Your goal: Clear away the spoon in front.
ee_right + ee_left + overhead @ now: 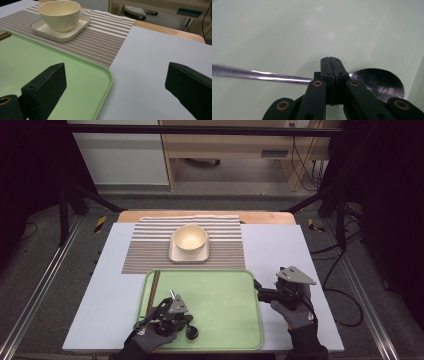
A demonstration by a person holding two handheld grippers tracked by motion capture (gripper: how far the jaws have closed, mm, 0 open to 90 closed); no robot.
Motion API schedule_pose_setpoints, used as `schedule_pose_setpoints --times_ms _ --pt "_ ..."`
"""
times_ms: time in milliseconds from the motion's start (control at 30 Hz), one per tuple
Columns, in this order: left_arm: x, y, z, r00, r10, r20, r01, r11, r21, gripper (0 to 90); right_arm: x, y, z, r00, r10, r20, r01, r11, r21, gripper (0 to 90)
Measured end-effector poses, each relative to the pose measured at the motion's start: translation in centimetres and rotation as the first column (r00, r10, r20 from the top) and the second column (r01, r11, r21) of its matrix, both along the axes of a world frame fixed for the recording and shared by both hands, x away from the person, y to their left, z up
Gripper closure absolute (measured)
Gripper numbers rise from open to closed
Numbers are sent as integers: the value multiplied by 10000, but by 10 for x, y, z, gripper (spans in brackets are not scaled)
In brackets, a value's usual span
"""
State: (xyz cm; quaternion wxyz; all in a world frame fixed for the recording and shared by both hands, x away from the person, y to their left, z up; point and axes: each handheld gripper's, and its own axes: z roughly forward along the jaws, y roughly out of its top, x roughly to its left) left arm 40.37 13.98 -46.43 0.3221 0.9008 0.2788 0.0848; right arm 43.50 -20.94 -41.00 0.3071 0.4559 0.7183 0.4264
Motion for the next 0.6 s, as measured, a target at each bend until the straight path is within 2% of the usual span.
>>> schedule_pose_setpoints --times_ms 600 --pt "-2 31 1 9976 686 4 -686 9976 110 888 0 0 0 10000 -3 -4 3 10000 -18 38"
